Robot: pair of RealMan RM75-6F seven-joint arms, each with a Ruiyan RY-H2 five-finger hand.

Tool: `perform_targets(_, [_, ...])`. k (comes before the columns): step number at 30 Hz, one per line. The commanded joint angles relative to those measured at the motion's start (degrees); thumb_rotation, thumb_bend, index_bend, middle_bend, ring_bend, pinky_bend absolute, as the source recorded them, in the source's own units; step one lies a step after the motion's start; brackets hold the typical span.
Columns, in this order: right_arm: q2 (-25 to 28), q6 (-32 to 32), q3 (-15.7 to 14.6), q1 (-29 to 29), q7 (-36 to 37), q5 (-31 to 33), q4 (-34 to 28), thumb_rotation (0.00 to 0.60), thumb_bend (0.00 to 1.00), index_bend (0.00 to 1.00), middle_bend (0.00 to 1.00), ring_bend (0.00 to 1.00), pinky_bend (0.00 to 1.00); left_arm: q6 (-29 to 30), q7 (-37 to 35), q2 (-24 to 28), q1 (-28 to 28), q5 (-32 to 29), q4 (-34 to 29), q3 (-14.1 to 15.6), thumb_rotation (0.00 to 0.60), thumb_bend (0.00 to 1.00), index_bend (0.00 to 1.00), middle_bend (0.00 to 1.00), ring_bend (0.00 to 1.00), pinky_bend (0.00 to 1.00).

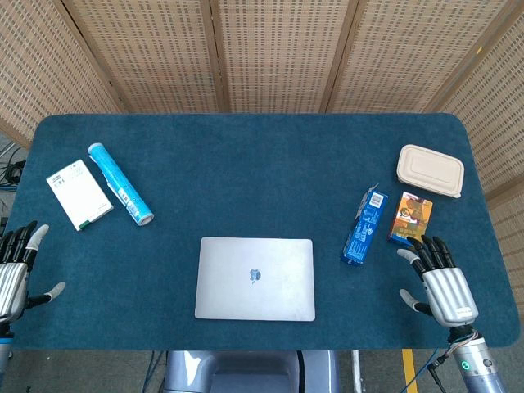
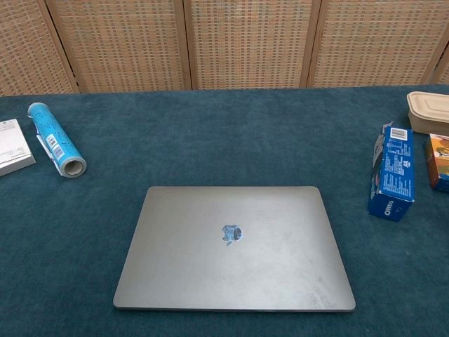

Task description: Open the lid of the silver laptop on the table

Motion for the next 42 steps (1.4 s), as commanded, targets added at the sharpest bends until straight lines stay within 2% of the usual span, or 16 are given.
perform_targets(1, [0.1,0.1,0.0,0.0,-0.1,0.0,-0.1,0.6,0.26,0.22,0.11,0.0,0.03,0.0,0.0,0.0,0.0,0.1,0.0,-0.1,0.6,0.01,0.01,0.0,0.0,0.0])
perform_targets(33, [1.6,2.0,-0.3,-1.3,0.1,0.1,-0.7,0.6,0.26,0.22,0.11,0.0,0.03,-1.9,0.7,0.3,-1.0,1.8,-1.8,-0.5,0.6,0.01,0.01,0.0,0.0,0.0])
perform_targets(42, [2.0,2.6,-0.4,-2.0,-0.7,0.7,-1.4,0.6,0.26,0.22,0.11,0.0,0.03,-8.5,0.9,1.6,-5.6,4.9,-4.5,-0.2,0.6,0.01,0.01,0.0,0.0,0.0])
